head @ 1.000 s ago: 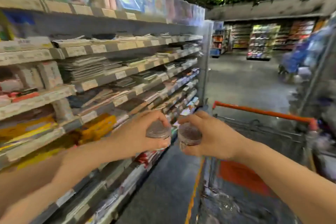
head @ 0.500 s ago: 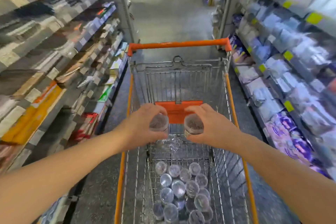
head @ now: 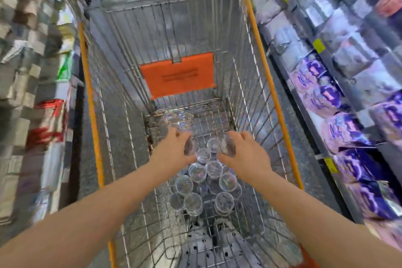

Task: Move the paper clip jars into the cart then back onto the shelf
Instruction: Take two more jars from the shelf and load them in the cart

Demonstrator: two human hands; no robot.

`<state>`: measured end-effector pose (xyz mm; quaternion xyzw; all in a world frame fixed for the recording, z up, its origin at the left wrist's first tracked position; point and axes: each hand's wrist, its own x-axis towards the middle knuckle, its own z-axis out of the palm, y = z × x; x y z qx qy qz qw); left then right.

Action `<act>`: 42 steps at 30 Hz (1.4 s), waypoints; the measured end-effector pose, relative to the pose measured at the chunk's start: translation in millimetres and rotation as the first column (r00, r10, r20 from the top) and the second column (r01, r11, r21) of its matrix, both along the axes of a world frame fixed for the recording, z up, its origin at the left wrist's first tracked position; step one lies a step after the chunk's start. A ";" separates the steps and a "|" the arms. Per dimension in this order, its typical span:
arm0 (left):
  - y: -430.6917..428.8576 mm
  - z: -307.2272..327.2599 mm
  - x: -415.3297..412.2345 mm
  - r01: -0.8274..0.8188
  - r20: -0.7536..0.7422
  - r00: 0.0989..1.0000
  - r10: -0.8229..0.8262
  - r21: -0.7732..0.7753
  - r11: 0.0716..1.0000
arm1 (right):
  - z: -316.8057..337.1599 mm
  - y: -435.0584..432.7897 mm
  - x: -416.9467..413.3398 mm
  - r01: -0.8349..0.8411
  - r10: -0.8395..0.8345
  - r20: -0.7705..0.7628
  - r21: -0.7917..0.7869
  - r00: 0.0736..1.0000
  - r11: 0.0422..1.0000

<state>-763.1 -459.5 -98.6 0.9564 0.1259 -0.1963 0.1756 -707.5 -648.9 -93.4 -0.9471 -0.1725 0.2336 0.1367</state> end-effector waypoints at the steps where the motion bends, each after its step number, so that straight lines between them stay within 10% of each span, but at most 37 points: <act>1: -0.2 -14.2 -5.5 -0.014 -0.027 1.000 0.014 0.010 1.000 | -13.0 -0.1 -4.1 0.012 -0.013 -0.021 -0.013 1.000 1.000; 20: -64.7 -158.2 -74.4 -0.223 -0.189 0.963 0.190 -0.169 0.960 | -151.5 -0.2 -69.0 -0.118 0.116 -0.222 0.006 0.968 0.993; 42: -3.1 -180.5 -27.3 -0.483 0.039 0.869 0.493 -0.151 0.863 | -167.7 -1.1 -78.8 -0.108 0.125 -0.221 0.085 0.967 0.990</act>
